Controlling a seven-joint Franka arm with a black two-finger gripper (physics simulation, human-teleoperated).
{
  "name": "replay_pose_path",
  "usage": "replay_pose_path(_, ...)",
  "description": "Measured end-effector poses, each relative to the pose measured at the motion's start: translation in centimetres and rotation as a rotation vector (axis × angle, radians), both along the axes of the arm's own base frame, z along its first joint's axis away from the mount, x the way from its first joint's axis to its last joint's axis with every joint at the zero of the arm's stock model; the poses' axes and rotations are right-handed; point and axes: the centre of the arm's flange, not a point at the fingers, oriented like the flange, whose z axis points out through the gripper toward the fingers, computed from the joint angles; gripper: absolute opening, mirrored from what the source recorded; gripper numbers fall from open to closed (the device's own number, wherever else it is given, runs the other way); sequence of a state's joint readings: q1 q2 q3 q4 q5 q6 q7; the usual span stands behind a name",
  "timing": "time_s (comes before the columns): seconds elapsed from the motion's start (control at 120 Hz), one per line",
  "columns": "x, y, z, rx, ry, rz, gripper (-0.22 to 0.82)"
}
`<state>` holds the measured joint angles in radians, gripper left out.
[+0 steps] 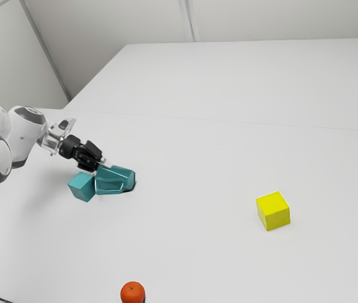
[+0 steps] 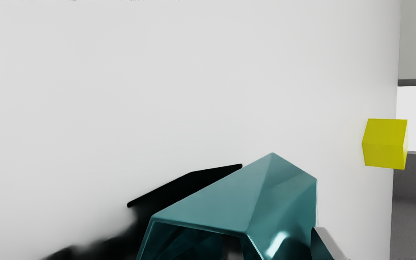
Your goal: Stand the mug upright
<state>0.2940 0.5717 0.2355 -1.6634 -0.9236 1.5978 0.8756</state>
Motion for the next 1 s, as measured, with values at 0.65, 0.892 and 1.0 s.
replay_pose_path(0.65,-0.2,-4.7,5.7,-0.059,-0.028,-0.11,-0.17)
replay_pose_path(0.892,-0.9,-7.5,13.0,0.153,-0.007,-0.202,-0.17)
replay_pose_path(1.0,-0.8,-9.7,14.8,0.298,0.028,-0.249,-0.18)
